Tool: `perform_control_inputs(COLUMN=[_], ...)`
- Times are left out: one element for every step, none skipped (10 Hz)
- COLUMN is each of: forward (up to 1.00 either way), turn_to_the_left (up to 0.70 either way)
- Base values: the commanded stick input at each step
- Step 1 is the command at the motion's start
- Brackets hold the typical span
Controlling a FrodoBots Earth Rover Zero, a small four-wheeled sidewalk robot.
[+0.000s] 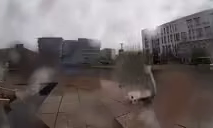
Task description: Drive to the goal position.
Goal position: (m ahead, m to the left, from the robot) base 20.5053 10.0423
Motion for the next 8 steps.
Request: perform_control_inputs(forward=[1.0,1.0,1.0,1.0,1.0,1.0,1.0,1.0], turn_to_the_left=[0.4,0.4,0.4,0.4,0.4,0.4,0.4,0.4])
